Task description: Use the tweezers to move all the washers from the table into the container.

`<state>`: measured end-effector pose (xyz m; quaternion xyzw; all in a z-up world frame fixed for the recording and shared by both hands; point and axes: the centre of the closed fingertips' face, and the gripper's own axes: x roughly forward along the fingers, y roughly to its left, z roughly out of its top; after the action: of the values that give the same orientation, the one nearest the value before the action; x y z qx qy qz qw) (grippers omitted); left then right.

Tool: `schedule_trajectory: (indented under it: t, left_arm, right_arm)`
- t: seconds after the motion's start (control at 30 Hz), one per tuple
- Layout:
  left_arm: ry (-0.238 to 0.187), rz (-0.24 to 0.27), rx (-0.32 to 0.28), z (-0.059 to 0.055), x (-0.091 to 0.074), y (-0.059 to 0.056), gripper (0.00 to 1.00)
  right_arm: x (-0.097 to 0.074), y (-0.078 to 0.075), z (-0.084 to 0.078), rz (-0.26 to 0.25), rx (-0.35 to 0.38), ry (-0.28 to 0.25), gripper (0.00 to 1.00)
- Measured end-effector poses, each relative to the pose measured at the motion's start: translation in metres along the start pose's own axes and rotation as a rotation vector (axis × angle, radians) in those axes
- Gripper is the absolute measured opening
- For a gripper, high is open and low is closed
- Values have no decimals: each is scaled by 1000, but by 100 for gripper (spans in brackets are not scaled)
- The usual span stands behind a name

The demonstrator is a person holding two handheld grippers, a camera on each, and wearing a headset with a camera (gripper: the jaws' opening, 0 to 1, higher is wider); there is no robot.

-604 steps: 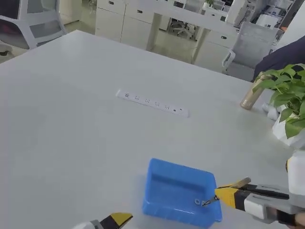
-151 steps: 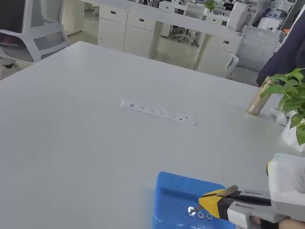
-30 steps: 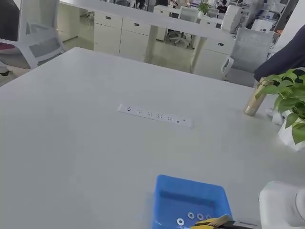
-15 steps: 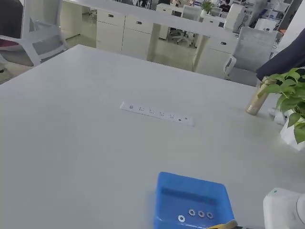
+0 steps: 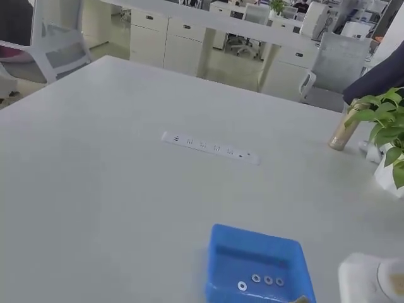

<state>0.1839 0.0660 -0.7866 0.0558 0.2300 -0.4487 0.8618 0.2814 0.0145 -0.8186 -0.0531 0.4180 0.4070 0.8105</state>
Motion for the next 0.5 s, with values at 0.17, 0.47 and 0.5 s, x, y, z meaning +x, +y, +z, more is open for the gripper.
schedule_trajectory:
  t: [0.17, 0.47, 0.5]
  left_arm:
    - [0, 0, 0, 0, 0, 0, 65]
    - [0, -2, 1, 0, 0, 0, 65]
    - [-1, -2, 2, 0, 0, 0, 65]
  right_arm:
    - [1, 2, -1, 6, -4, 8, 3]
    - [3, 5, -3, 9, -33, 33, 3]
    - [3, 6, -3, 8, -42, 36, 3]
